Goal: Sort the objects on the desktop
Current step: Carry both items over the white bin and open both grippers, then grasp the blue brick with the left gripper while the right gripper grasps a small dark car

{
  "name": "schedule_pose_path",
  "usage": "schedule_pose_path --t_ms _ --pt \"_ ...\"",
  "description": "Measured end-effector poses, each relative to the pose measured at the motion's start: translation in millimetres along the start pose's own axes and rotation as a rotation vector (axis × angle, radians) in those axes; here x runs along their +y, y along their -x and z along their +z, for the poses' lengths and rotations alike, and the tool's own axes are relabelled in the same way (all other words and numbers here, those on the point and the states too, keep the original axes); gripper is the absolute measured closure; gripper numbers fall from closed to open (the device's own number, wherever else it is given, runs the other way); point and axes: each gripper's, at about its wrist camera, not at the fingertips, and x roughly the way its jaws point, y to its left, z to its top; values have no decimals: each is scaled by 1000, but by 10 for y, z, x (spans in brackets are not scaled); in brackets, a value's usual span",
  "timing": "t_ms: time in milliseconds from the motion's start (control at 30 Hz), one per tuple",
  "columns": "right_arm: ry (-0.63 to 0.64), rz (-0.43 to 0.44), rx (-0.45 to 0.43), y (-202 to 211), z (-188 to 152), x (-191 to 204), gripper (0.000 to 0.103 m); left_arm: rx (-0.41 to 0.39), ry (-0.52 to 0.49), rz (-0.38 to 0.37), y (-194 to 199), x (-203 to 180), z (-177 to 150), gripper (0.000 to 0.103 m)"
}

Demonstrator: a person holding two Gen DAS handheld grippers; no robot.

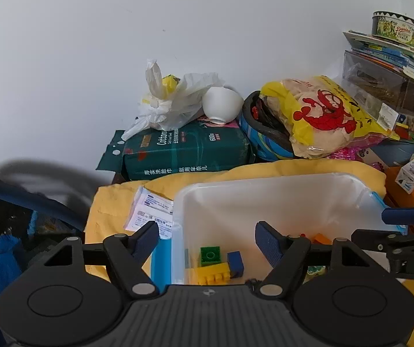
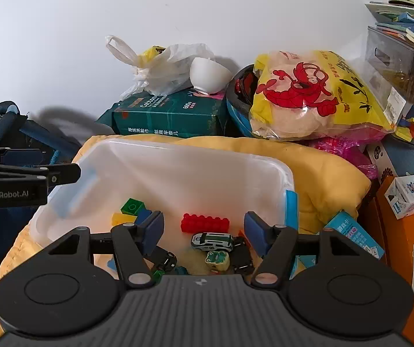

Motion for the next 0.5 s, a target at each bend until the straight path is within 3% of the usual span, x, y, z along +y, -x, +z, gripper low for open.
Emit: schedule_pose_path --t_ms 167,300,500 --pt "-2 46 -76 344 -196 -83 38 -38 -71 -43 216 -40 -271 27" --pt "28 73 -132 648 -588 -168 36 -50 -63 -97 417 -134 -732 27" --pt "89 27 12 434 -1314 -245 36 57 -83 -137 311 -433 -1452 27"
